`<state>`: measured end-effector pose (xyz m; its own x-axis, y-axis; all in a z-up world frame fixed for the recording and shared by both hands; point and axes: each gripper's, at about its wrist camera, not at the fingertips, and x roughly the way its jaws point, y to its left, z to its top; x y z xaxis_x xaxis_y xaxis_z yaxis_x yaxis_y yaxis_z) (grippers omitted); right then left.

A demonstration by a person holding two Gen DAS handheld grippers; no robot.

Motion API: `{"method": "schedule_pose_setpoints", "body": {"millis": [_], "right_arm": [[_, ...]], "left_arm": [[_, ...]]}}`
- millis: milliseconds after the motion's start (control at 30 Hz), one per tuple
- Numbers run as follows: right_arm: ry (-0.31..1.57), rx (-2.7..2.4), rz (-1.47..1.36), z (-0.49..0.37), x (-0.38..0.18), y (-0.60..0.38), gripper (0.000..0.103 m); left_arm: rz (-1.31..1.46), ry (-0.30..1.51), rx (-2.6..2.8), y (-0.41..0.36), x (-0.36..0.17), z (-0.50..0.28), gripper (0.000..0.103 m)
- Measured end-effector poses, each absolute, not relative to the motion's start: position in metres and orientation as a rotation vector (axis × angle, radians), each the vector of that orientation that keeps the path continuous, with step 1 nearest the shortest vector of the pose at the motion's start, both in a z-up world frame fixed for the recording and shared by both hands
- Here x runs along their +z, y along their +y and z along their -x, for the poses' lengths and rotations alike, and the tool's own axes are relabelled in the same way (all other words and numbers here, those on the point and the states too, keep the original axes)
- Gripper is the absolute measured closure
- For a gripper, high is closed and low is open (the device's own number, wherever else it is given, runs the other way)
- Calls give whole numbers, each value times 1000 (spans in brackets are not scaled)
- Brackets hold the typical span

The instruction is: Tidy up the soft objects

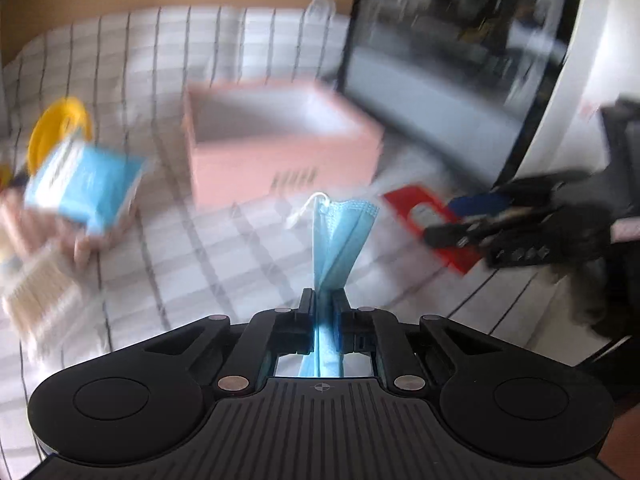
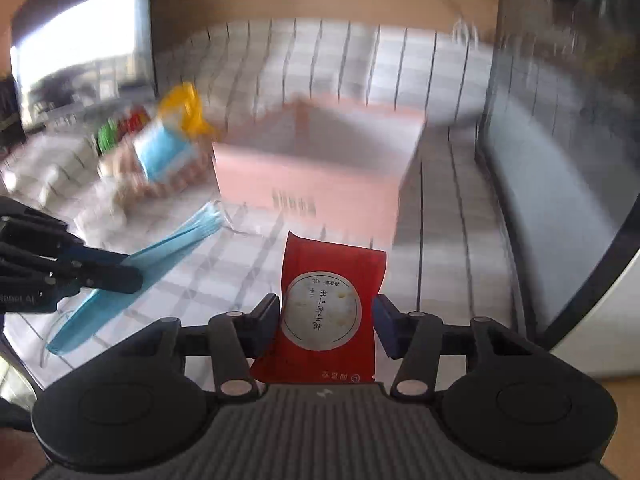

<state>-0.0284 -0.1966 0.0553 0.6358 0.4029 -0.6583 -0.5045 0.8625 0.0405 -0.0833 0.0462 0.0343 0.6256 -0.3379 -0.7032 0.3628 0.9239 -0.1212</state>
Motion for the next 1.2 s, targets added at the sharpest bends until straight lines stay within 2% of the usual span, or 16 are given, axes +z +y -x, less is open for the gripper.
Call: {"method": "schedule_pose_setpoints", "body": {"millis": [133, 300, 367, 400, 433, 467, 567, 633, 733, 900, 1200], "right_arm": [[563, 517, 141, 10, 104, -195, 52], [421, 474, 156, -41, 137, -172, 52], [413, 463, 152, -64, 139, -160, 46], [418, 470, 152, -77, 136, -154, 37], [435, 472, 155, -87, 132, -150, 34], [458, 453, 158, -94, 127, -145, 34], [516, 411, 154, -94, 108, -146, 33], [539, 414, 159, -82, 96, -154, 26], [563, 402, 218, -64, 75, -159, 26], [623, 410, 226, -59, 60, -157, 26], [648, 567, 233, -54, 56, -102, 22]], "left_arm": [[29, 670, -482, 50, 91, 73, 92], [72, 481, -519, 58, 161, 19, 91], [83, 418, -518, 57, 179, -13, 89], [99, 405, -516, 58, 185, -29, 86], [128, 405, -526, 59, 188, -50, 82], [169, 408, -540, 59, 187, -70, 79], [260, 498, -508, 57, 167, -125, 79], [249, 606, -441, 51, 136, -153, 79], [202, 759, -407, 47, 86, -169, 79], [272, 852, -396, 66, 54, -149, 79], [331, 709, -155, 134, 70, -46, 79]]}}
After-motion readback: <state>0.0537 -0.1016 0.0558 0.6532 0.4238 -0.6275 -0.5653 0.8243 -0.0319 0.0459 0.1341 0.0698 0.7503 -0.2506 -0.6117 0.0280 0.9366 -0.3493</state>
